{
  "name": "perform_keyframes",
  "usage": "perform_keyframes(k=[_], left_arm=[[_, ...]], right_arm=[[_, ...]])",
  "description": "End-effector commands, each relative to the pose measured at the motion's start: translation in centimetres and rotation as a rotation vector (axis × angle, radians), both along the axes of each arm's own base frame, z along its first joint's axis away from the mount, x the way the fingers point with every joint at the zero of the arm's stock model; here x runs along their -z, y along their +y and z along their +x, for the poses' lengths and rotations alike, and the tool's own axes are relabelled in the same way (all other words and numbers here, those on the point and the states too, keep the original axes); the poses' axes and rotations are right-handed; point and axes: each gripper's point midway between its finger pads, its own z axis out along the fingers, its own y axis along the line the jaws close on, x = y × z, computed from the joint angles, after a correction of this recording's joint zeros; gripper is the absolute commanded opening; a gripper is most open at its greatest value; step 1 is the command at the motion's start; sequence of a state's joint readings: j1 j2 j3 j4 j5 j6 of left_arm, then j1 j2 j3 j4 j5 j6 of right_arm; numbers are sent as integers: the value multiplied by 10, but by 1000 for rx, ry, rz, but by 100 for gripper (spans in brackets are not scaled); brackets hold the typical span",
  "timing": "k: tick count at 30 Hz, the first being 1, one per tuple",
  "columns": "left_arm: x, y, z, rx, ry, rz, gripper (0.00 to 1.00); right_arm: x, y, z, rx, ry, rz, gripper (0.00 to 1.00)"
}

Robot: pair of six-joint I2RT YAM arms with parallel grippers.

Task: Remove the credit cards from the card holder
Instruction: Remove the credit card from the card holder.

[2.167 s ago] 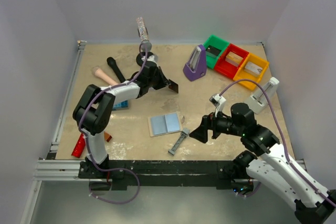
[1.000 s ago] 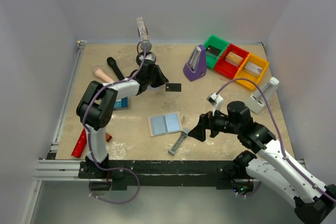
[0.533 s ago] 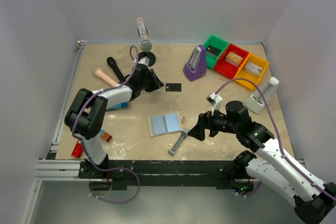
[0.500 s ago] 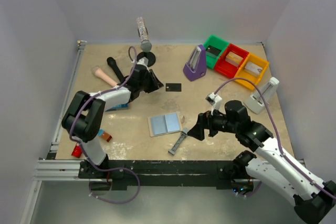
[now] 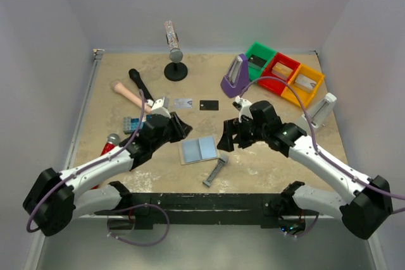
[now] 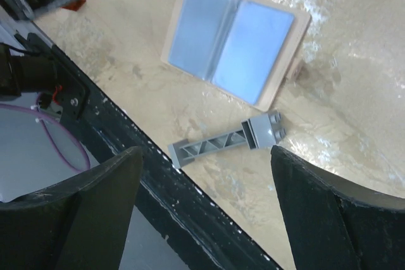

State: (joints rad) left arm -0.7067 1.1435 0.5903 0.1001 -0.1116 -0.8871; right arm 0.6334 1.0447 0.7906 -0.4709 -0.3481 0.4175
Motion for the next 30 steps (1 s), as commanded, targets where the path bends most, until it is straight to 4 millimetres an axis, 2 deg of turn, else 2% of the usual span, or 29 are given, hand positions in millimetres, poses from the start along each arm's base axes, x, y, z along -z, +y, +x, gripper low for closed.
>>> perform_keyframes(k=[1,5,10,17,18,30], left_arm=[[32,44,-24,-136,60,34,35],[48,61,-46,-139,88,42,35],[58,68,-58,-130,89,15,34],[67,60,-65,-86,110,-11,35],[60,56,-62,-78,87,-34,35],[62,53,-61,-76,104,-29,36]], right_arm=[[-10,11,28,10,-37,-42,84],[8,8,49,54,-2,-155,74],[30,13,55,47,64,-216,63],[60,15,58,40,155,-289,54],[64,15,58,33,166,-300,53],[93,21,62,8,256,-361,43]])
